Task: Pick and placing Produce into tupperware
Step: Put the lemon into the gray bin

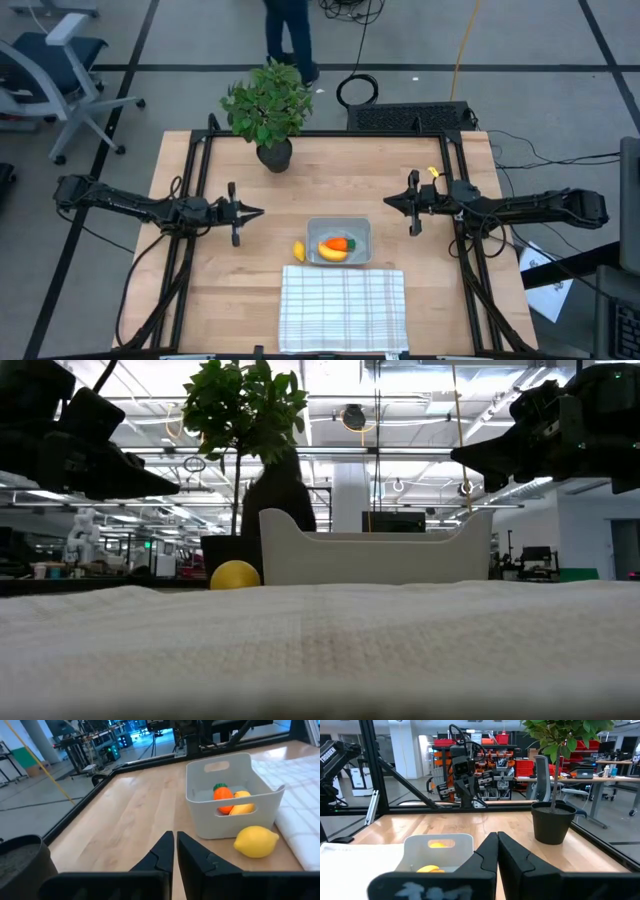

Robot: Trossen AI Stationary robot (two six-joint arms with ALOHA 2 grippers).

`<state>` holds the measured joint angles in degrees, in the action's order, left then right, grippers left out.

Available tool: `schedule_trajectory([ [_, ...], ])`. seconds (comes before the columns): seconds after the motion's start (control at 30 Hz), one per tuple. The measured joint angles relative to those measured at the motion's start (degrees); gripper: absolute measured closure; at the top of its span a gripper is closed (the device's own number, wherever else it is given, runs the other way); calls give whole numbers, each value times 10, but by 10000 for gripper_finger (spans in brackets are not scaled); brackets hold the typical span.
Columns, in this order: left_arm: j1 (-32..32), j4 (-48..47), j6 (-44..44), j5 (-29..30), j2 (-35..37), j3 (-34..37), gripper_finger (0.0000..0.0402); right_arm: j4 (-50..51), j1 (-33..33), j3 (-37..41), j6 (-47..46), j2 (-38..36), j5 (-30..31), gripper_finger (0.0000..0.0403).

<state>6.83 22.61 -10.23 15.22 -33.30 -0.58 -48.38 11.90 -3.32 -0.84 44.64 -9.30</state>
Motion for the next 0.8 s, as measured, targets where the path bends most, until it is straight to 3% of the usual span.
schedule_trajectory([
  [0.17, 0, 0, 17, -6, -1, 0, 376, 0, 0, 0, 0, 0, 0, 403],
  [0.27, 5, -4, 4, -50, -1, -2, 382, 0, 0, 0, 0, 0, 0, 403],
  [0.43, 28, -61, -5, -67, -18, -42, 397, 0, 0, 0, 0, 0, 1, 403],
  [0.8, 76, -84, 10, -68, -185, -131, 397, 0, 0, 0, 0, 0, 2, 403],
])
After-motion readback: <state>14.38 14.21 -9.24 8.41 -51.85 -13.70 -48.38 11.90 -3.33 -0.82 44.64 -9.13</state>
